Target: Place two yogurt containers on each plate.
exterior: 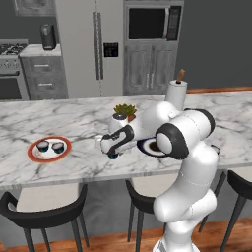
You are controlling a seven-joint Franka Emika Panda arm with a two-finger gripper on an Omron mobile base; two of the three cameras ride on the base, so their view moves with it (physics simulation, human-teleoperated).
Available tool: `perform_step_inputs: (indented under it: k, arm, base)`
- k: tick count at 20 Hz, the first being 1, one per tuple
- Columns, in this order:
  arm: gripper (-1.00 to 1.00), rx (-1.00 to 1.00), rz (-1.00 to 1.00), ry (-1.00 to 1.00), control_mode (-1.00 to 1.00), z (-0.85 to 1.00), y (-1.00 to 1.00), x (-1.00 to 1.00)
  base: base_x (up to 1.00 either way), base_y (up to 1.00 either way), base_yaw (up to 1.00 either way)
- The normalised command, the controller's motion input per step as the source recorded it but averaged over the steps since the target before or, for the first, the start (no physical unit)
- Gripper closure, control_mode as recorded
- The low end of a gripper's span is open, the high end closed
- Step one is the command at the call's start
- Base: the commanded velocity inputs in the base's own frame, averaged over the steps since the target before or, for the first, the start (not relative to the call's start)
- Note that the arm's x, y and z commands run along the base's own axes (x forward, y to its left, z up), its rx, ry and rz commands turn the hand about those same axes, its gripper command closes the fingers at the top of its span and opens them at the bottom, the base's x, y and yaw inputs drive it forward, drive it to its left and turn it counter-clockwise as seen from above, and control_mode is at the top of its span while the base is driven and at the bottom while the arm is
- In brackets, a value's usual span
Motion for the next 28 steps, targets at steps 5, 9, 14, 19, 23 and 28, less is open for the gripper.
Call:
perform_step_inputs:
  k: [5, 9, 14, 19, 23, 28]
  arm:
    - [-1.0, 0.0, 0.0, -0.03, -1.0, -0.16, 0.0, 0.0]
    - [1.0, 0.0, 0.0, 0.0, -1.0, -0.16, 0.0, 0.0]
    - [1.0, 0.0, 0.0, -0.1, -1.0, 0.03, 0.0, -0.04]
    - [1.0, 0.0, -0.27, -0.03, -1.0, 0.34, -0.29, -0.25]
    - [1.0, 0.0, -0.33, 0.0, -1.0, 0.64, -0.41, -0.16]
    - [1.0, 0.0, -0.27, 0.01, -1.0, 0.65, -0.31, -0.01]
  base:
    - [0.0, 0.0, 0.0]
    - [0.0, 0.0, 0.0]
    - [0.0, 0.0, 0.0]
    - [0.0, 0.0, 0.0]
    - [0.0, 0.0, 0.0]
    - [0.0, 0.0, 0.0]
